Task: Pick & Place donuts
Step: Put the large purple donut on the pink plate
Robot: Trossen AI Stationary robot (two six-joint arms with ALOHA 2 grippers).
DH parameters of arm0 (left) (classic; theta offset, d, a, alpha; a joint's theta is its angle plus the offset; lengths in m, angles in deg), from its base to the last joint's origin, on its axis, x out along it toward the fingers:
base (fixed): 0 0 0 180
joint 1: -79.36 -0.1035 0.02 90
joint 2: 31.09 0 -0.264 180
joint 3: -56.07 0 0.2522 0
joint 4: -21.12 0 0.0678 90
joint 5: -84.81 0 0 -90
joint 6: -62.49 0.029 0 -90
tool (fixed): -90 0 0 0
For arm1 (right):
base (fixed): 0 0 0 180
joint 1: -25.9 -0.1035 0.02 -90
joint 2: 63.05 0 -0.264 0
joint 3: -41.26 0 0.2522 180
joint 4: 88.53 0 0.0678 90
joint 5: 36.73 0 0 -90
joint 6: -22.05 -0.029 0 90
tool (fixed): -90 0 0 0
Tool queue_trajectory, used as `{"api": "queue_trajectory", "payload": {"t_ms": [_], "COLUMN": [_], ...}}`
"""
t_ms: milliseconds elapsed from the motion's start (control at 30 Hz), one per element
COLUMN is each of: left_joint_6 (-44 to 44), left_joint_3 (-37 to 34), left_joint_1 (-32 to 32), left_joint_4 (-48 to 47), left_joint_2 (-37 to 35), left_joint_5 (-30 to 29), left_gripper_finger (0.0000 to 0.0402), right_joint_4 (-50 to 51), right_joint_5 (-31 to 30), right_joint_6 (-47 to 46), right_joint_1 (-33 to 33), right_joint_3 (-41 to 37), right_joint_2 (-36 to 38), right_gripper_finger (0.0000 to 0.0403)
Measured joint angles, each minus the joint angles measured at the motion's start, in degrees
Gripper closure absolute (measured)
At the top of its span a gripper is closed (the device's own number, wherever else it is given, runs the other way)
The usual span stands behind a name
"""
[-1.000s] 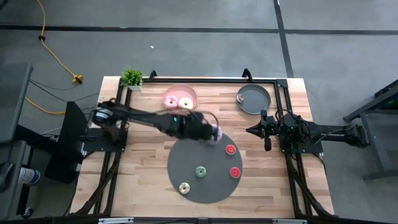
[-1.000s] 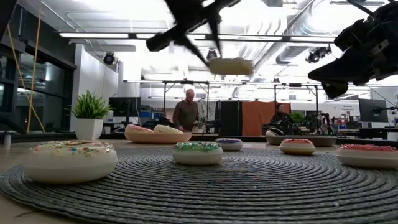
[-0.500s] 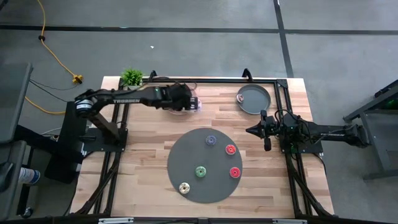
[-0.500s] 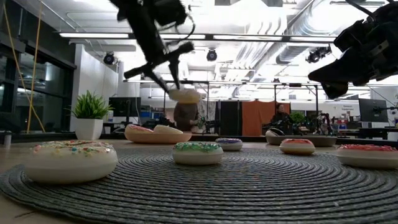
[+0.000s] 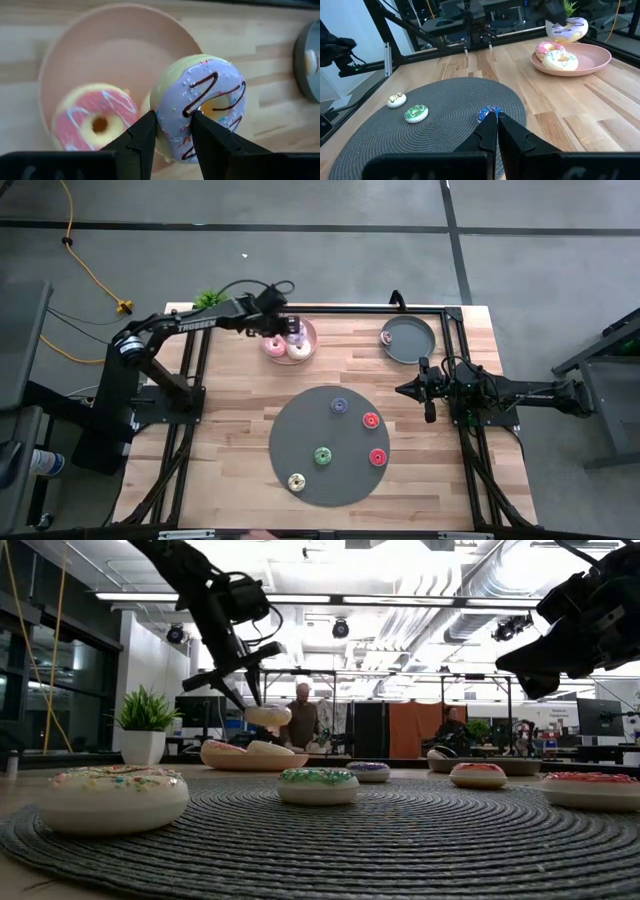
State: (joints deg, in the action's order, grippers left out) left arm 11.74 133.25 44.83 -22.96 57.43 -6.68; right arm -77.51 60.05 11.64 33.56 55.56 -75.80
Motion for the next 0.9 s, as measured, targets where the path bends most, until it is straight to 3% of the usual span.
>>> {"api": "queue_trajectory", "payload": {"t_ms": [400,633,900], "left_joint_6": [8.6,10.6,10.5], "left_joint_3": [0.0,0.0,0.0], "left_joint_1": [-9.9,-11.8,-12.4], "left_joint_4": [1.2,1.9,2.2], "left_joint_2": [3.0,5.4,8.9], "left_joint_5": [8.2,12.9,13.4], "left_gripper_finger": [0.0286,0.0286,0.0286], "right_joint_4": [0.0,0.0,0.0], "right_joint_5": [0.0,0.0,0.0], "right_joint_6": [0.0,0.0,0.0], "right_joint_1": [0.0,0.0,0.0], "right_joint_3": [0.0,0.0,0.0], "right_joint_2": [0.0,0.0,0.0], "right_gripper_finger": [0.0395,0.0397,0.0396]}}
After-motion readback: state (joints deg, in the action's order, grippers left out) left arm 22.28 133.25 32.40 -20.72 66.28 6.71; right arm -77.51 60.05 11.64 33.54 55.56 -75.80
